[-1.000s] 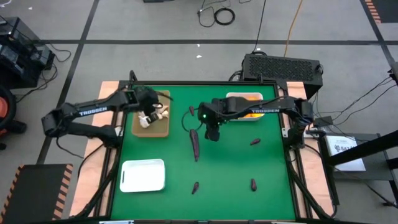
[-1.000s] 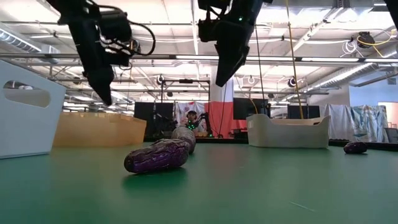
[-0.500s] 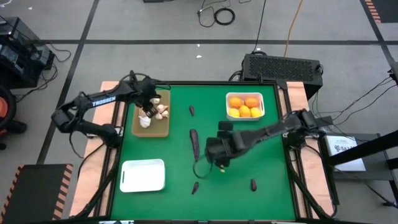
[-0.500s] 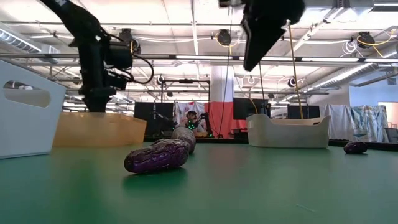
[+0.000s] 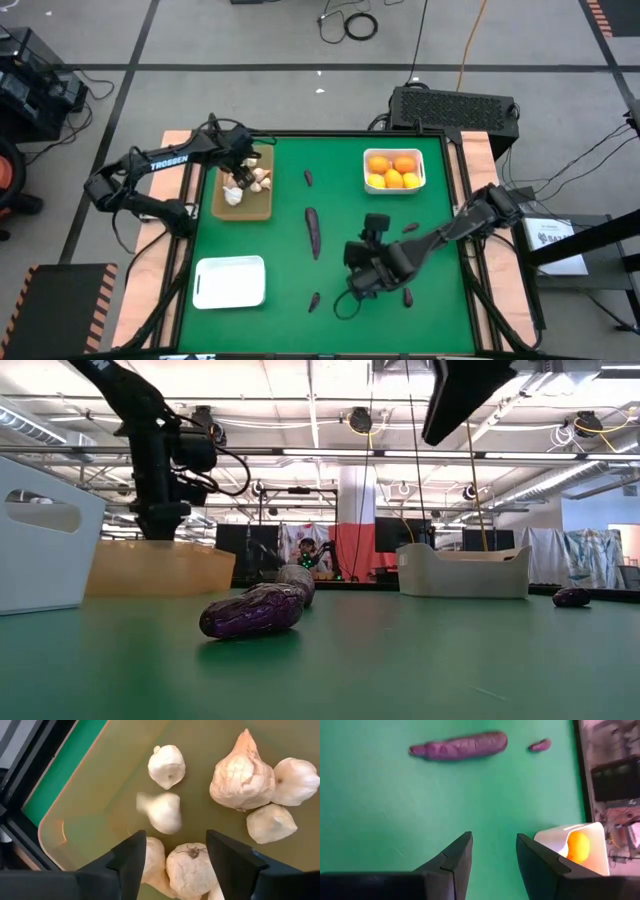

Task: Sort produce into baskets
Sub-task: Put the eggplant into the bottom white bin

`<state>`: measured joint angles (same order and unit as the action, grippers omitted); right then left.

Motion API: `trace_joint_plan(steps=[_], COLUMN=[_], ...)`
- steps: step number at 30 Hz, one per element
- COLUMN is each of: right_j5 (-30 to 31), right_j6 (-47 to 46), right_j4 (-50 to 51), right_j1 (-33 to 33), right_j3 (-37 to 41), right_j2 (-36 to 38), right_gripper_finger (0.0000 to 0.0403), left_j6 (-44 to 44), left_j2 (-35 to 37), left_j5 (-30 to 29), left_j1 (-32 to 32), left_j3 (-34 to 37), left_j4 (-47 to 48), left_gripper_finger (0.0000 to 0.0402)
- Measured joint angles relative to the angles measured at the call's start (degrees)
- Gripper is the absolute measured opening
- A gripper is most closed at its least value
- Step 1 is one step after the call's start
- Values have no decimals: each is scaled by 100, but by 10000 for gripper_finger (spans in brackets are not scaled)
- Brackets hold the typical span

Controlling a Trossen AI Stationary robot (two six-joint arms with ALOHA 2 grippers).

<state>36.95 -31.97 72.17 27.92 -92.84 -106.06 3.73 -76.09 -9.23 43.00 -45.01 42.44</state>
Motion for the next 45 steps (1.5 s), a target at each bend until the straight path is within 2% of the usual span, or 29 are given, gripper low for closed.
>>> trace_joint_plan(steps=[5, 9, 12, 15, 20, 26, 31, 35, 37, 40, 42, 45], right_j5=[240, 181, 42, 3, -46, 194, 236, 234, 249, 251, 251, 249], right_j6=[-646, -1658, -2530, -2963, -3190, -3100, -2672, -2398, -2313, -2288, -2283, -2283], right_j4=[-126, -156, -289, -530, -869, -1741, -2559, -3025, -3205, -3346, -3419, -3474], right_j1=[380, 690, 971, 1218, 1344, 1429, 1597, 1673, 1682, 1681, 1681, 1681], right_j3=[326, 761, 1047, 1235, 1253, 1253, 1253, 1251, 1251, 1251, 1251, 1251], right_j2=[0, 0, 0, -2, -2, -2, 0, 0, 0, 0, 0, 0], right_gripper_finger=[144, 144, 144, 144, 144, 144, 144, 144, 144, 144, 144, 144], left_j6=[-36, -197, -320, -515, -941, -888, -151, 922, 1642, 2653, 2964, 3215], left_j2=[0, 0, 2, 4, 7, 4, -285, -824, -1176, -1711, -2098, -2530], left_j5=[191, 267, 129, 324, 1047, 1494, 1396, 1208, 1161, 722, 422, 310], left_j1=[0, -63, -167, -361, -1089, -2634, -3955, -4672, -4925, -5168, -5214, -5215], left_j3=[0, -42, -325, -706, -1207, -1318, -1322, -1322, -1320, -1331, -1490, -1809], left_j4=[-13, 30, 355, 574, 568, -309, -1235, -1817, -2073, -2379, -2376, -2393], left_gripper_finger=[219, 219, 219, 219, 219, 219, 218, 218, 218, 218, 218, 218])
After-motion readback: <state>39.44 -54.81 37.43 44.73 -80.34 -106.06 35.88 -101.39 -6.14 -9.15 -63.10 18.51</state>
